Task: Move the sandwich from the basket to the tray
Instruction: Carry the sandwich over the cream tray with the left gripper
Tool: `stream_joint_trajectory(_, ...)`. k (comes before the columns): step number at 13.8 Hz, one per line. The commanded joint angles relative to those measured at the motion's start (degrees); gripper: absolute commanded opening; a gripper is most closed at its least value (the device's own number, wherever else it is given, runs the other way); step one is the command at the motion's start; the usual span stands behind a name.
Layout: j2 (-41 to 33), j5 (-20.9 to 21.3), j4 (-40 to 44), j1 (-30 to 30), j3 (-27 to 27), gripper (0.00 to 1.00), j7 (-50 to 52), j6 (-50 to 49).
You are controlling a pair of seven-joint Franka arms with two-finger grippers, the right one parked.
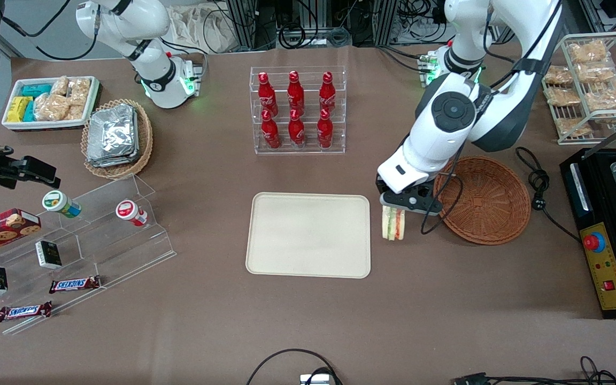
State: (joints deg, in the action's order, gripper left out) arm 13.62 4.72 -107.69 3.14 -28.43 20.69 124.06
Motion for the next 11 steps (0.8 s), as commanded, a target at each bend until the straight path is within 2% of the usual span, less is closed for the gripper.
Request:
stream_joint_trajectory(1, 5.6, 4.5, 5.3, 2.8, -0.6, 0.07, 5.2, -1.7)
stream_joint_trajectory(4, 12.6, 5.6, 10.5, 4.9, -0.5, 0.06, 6.3, -1.8)
stream_joint_trajectory(7, 17.6, 8.6, 12.7, 6.1, -0.5, 0.07, 8.8, -1.5)
stream_joint_trajectory(11, 24.3, 9.2, 17.4, 8.4, -0.2, 0.07, 10.7, -1.4)
